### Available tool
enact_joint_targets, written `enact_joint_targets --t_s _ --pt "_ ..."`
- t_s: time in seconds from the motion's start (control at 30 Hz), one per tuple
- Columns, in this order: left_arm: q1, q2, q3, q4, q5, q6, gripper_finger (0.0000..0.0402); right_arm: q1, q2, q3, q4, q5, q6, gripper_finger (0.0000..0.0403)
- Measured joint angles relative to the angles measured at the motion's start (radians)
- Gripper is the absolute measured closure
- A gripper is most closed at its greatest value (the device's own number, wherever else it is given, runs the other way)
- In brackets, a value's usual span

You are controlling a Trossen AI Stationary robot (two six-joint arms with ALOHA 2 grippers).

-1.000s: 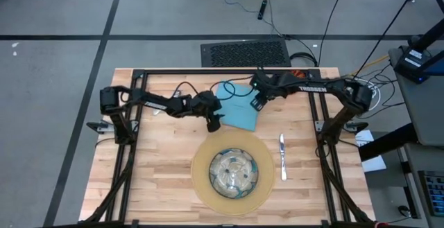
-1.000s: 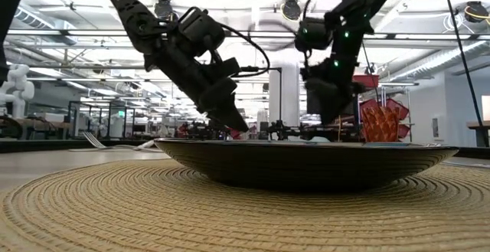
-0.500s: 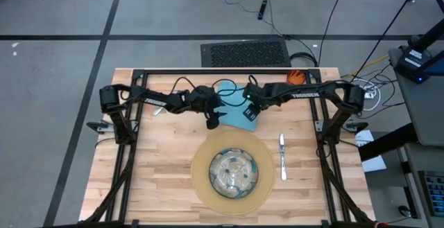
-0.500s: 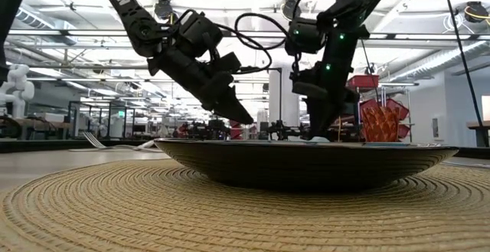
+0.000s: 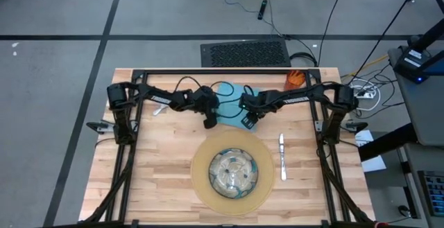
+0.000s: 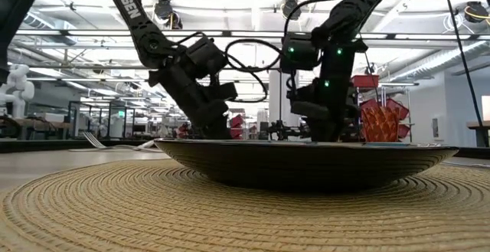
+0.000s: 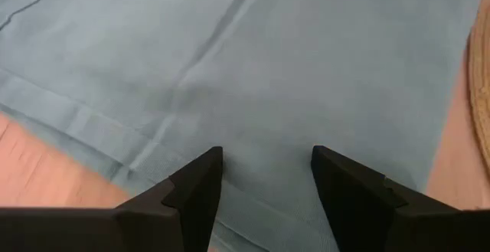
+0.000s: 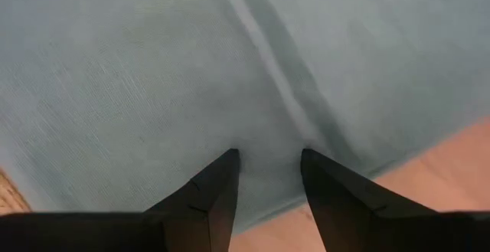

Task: Set table place
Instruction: Fold the blue napkin

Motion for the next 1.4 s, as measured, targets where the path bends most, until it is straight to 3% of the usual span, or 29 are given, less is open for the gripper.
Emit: enact_joint_targets --t_s 0.33,0.57,0.73,1.2,1.4 --pt "-0.056 -0.003 0.002 -0.062 -0.057 -0.097 0.0213 -0.059 0.055 0.001 0.128 0.003 -0.199 0.0266" --pt "-0.157 -0.002 0.000 -0.072 -0.271 -0.260 0.0213 -0.134 0.056 0.001 0.123 -0.006 -0.292 0.0266" --pt "-0.182 -0.002 0.001 -0.088 -0.347 -0.297 0.0213 -0.154 0.056 0.001 0.104 -0.007 -0.308 0.0266" --pt "-0.163 -0.001 0.000 -0.109 -0.344 -0.242 0.0213 -0.059 0.046 0.002 0.021 -0.023 -0.232 0.0266" --pt "-0.165 -0.025 -0.004 -0.109 -0.318 -0.205 0.0213 -0.040 -0.042 -0.012 -0.024 -0.058 -0.224 0.0266"
